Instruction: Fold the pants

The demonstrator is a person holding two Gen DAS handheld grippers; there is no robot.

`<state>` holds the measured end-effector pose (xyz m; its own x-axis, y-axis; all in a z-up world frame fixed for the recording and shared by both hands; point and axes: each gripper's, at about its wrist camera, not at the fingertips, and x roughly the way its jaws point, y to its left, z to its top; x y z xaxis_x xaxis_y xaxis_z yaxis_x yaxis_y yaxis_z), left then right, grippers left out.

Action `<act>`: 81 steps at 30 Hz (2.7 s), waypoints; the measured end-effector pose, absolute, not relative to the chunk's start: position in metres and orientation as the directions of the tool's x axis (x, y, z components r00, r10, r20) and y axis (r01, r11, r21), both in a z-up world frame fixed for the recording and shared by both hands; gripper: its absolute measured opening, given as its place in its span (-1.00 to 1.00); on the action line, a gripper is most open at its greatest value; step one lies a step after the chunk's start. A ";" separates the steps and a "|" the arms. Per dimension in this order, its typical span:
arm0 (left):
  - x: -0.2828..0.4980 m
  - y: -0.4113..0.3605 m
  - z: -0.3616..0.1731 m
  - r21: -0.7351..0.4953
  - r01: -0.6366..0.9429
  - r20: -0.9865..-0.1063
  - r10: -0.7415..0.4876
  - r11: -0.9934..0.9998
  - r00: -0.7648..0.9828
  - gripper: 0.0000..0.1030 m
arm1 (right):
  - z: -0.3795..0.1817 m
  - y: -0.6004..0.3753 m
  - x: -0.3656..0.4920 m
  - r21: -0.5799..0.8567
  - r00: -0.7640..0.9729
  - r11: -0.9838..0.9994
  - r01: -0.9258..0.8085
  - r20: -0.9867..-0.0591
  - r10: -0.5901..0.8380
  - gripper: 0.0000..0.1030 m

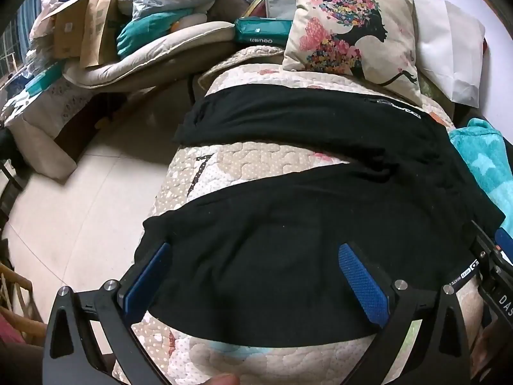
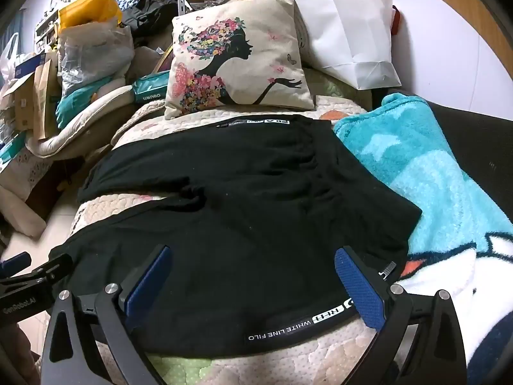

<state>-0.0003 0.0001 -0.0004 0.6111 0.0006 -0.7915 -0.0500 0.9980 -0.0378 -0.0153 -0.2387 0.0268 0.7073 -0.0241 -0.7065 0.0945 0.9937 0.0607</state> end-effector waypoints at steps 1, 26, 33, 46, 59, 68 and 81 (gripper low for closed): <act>0.000 0.000 -0.001 -0.038 -0.050 -0.793 0.001 0.998 0.610 1.00 | 0.027 -0.239 -0.015 0.061 0.707 0.994 0.095 -0.707 -0.024 1.00; 0.006 -0.001 -0.012 -0.046 -0.043 -0.821 -0.013 0.998 0.571 1.00 | 0.023 -0.241 -0.015 0.069 0.694 0.992 0.102 -0.719 -0.021 1.00; 0.010 -0.002 -0.024 -0.039 -0.039 -0.816 -0.009 0.998 0.577 1.00 | 0.024 -0.241 -0.016 0.068 0.695 0.992 0.102 -0.718 -0.022 1.00; 0.012 -0.003 -0.032 0.014 -0.041 -0.836 0.034 0.999 0.548 1.00 | 0.021 -0.239 -0.016 0.061 0.687 0.993 0.101 -0.727 -0.026 1.00; 0.012 -0.008 -0.063 0.047 -0.025 -0.867 0.053 0.999 0.495 1.00 | 0.024 -0.238 -0.016 0.056 0.693 0.994 0.094 -0.720 -0.025 1.00; 0.001 -0.006 -0.064 0.046 0.022 -0.827 0.026 0.999 0.561 1.00 | 0.042 -0.237 -0.022 0.051 0.733 0.995 0.087 -0.680 -0.029 1.00; 0.003 0.025 0.054 -0.040 0.018 -0.695 -0.041 0.999 0.717 0.99 | 0.125 -0.258 -0.013 0.095 0.801 0.995 -0.040 -0.593 0.089 1.00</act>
